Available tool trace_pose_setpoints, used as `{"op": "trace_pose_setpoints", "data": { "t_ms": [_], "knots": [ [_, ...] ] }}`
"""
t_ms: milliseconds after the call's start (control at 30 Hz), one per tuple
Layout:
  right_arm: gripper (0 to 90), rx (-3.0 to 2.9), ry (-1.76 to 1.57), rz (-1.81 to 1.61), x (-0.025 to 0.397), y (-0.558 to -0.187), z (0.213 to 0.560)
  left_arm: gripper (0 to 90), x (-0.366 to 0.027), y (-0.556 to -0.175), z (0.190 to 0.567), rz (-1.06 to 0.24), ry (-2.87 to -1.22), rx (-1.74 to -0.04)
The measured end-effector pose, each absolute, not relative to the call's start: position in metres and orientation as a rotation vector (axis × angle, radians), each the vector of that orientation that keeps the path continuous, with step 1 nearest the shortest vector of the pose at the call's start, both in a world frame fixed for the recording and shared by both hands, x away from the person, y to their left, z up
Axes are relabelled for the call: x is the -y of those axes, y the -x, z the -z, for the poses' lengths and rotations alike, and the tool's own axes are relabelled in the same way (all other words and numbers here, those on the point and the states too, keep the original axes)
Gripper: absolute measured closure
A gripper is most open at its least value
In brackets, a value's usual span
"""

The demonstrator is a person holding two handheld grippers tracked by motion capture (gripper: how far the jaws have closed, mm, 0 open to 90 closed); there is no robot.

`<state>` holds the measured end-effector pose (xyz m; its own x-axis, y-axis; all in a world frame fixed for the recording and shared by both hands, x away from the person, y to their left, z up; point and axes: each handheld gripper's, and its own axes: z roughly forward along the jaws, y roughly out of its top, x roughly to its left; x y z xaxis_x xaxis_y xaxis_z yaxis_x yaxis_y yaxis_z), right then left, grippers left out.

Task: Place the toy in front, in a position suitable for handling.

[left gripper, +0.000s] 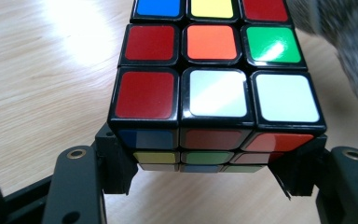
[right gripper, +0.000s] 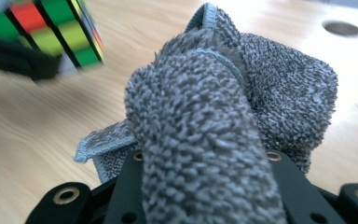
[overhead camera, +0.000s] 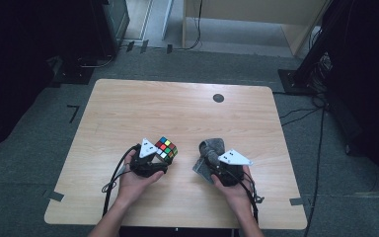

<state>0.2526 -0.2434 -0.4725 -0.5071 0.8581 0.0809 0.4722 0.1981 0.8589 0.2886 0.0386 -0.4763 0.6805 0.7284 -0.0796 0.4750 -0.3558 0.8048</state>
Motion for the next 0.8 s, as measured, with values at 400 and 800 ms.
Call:
{"op": "trace_pose_setpoints", "data": {
  "t_ms": [400, 800],
  "knots": [
    [69.7, -2.071, -1.163, -1.648, 0.217, -0.246, 0.442, 34.3, -0.034, -0.254, 0.483, -0.28, -2.05, -0.623],
    [70.3, -2.14, -1.177, -1.592, 0.205, -0.244, 0.463, 34.3, -0.039, -0.249, 0.477, -0.242, -2.023, -0.519]
  ]
}}
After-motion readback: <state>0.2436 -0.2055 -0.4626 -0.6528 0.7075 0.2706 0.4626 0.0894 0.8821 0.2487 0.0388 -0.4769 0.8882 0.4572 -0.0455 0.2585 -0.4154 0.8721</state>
